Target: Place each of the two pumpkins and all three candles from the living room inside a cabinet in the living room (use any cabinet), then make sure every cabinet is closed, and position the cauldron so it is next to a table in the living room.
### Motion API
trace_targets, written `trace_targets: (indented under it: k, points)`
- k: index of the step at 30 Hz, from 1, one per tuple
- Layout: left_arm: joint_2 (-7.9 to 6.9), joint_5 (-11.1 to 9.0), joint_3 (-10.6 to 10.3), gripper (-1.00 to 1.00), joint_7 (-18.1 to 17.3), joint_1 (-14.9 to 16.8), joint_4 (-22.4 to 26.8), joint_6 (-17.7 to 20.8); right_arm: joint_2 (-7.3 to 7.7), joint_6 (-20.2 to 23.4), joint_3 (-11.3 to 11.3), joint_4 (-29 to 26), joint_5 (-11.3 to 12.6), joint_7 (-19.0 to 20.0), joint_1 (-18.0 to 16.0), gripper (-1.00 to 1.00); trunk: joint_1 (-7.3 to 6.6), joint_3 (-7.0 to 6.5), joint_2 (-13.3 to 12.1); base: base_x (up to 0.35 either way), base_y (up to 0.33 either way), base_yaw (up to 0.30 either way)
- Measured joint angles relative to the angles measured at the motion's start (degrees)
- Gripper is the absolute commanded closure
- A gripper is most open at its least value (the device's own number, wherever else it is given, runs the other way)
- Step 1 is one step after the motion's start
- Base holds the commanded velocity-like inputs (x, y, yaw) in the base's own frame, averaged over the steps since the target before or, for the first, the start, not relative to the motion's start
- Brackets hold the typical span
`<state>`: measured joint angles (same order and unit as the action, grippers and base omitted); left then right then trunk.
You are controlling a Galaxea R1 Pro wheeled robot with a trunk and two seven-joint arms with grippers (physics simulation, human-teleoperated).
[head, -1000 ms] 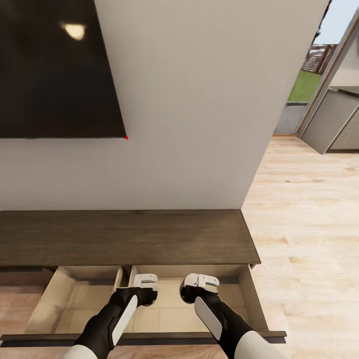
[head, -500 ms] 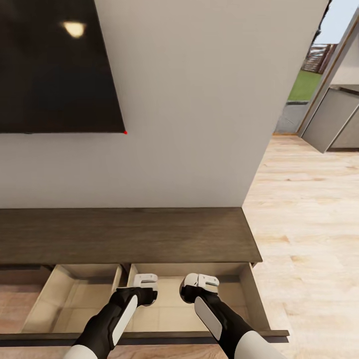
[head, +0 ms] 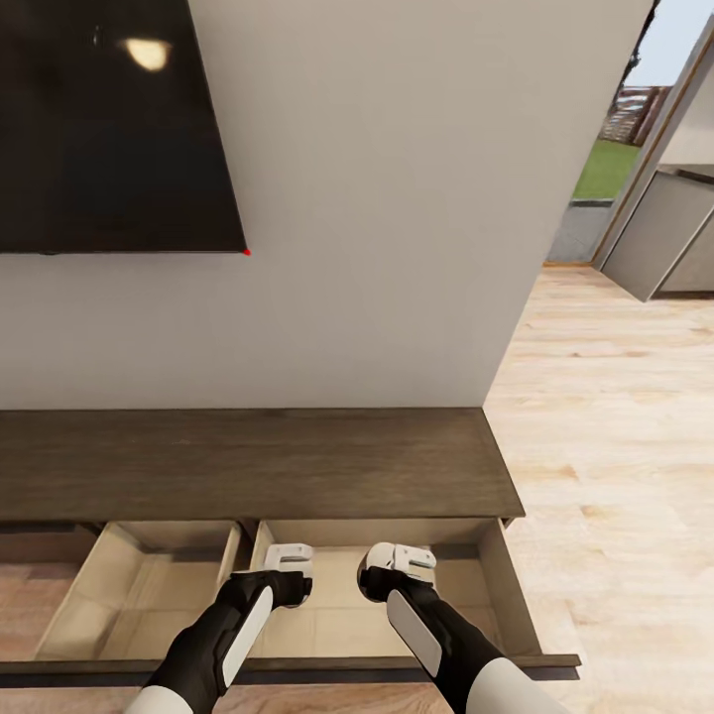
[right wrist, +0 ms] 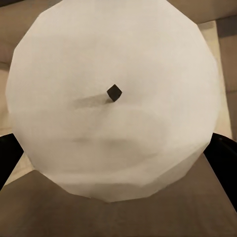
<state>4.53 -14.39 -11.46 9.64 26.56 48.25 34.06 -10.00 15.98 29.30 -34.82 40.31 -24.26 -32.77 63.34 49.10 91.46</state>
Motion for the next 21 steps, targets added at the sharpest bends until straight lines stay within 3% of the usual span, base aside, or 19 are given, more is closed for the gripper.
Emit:
trace_targets:
  k: [21]
  points:
    - [-0.02, 0.0, 0.1, 1.00, 0.3, 0.0, 0.3, -0.4, 0.00, 0.0, 0.0, 0.0, 0.0, -1.3, 0.0, 1.00, 4.61, 3.77, 8.4, 0.000, 0.000, 0.000]
